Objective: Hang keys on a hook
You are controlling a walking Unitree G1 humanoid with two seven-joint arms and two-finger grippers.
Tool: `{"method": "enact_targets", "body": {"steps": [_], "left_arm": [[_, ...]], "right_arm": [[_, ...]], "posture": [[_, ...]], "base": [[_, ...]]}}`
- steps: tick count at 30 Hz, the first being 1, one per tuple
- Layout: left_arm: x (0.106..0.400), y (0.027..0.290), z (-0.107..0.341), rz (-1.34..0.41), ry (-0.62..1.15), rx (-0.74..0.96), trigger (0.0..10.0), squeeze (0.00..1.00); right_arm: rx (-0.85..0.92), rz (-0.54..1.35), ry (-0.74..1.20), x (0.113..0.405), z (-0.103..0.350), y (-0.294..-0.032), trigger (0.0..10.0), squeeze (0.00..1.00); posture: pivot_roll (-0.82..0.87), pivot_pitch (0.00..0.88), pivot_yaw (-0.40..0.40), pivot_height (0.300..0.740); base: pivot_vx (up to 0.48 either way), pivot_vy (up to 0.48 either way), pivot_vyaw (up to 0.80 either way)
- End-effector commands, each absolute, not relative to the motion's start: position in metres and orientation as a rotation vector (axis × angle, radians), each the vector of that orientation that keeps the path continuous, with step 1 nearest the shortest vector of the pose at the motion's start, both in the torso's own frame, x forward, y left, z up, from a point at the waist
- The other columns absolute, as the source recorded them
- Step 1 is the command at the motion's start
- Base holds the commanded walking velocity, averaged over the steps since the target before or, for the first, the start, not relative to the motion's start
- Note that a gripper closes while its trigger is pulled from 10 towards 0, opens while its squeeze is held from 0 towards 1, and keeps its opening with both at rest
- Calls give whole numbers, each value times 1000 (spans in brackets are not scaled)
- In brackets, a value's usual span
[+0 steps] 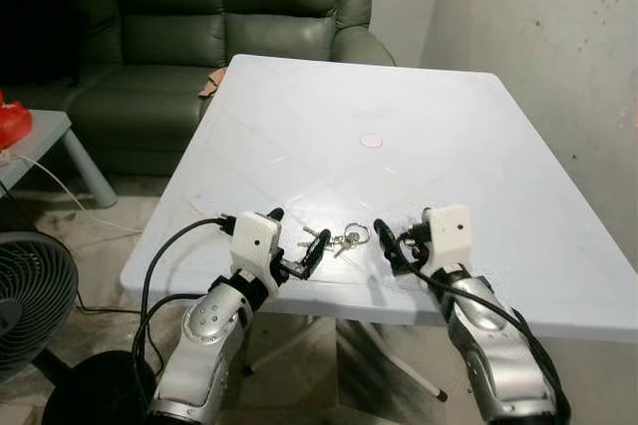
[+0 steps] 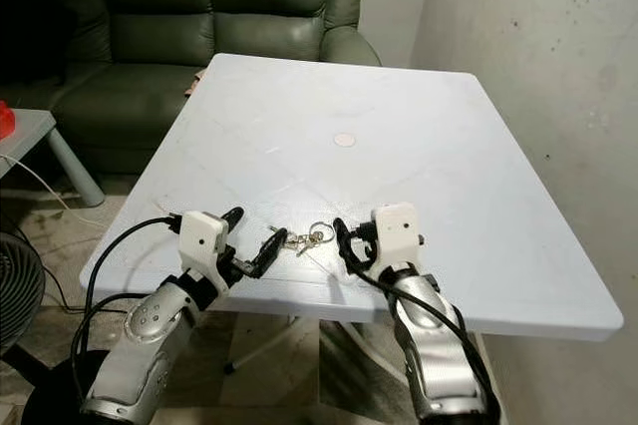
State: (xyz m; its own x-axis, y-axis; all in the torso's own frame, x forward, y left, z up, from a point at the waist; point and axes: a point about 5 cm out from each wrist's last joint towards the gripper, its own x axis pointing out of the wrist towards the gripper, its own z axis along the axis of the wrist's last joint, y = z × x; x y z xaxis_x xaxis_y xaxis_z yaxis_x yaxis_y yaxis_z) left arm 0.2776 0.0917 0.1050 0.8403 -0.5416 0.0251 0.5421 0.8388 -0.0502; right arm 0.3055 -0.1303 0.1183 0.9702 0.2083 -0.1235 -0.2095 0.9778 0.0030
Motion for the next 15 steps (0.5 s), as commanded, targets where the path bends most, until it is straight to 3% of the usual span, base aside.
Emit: {"method": "enact_targets", "body": {"steps": [1,15], "left_arm": [[276,91,108,-574,-19,-48,10000,0],[272,89,109,-588,-8,-63,10000,0]], "right_arm": [[15,170,158,308,115,-135,10000,0],[-6,61,247,309,101,-143,10000,0]], "posture": [[39,3,-63,711],[40,5,-61,711]], "base": [[0,0,0],[0,0,0]]}}
